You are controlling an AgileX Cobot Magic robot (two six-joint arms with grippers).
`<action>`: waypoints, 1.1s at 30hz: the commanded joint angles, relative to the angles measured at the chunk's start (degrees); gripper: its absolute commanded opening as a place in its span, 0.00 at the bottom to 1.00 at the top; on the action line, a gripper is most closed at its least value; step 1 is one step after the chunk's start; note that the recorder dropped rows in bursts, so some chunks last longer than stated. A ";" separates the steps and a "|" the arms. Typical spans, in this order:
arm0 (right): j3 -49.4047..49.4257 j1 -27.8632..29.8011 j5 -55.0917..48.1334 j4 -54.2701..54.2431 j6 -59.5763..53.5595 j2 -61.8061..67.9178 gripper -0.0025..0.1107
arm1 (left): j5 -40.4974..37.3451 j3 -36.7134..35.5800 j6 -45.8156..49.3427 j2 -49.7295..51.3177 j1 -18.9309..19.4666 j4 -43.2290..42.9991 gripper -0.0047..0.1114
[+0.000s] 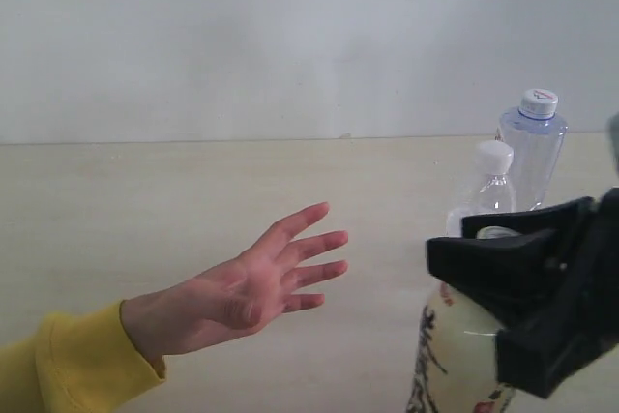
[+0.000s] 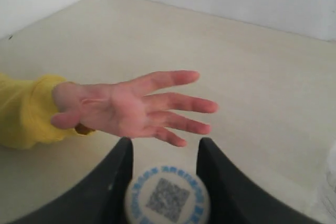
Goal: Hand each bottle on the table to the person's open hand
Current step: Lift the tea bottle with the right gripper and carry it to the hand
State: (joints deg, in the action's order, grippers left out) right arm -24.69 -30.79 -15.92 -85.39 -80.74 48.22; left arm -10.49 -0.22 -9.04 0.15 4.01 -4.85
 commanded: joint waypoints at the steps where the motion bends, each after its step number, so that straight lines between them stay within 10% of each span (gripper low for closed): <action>1: -6.97 -8.56 2.48 -14.56 -24.10 11.38 0.02 | 0.23 0.22 -0.18 -0.15 0.15 -0.05 0.08; 15: -30.18 -10.34 -5.86 -14.56 -31.15 34.94 0.03 | 0.23 0.22 -0.18 -0.15 0.15 -0.05 0.08; 18: -30.87 -10.34 -3.72 -14.56 -31.15 35.08 0.17 | 0.23 0.22 -0.18 -0.15 0.15 -0.05 0.08; 23: -31.01 -10.34 10.52 -14.56 -25.22 34.19 0.74 | 0.23 0.22 -0.18 -0.15 0.15 -0.05 0.08; 33: -30.07 -10.34 33.89 -14.56 -27.83 23.82 0.67 | 0.23 0.22 -0.18 -0.15 0.15 -0.05 0.08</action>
State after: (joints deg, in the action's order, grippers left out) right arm -55.28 -41.22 11.48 -99.60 -107.62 76.71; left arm -10.49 -0.22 -9.04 0.15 4.01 -4.85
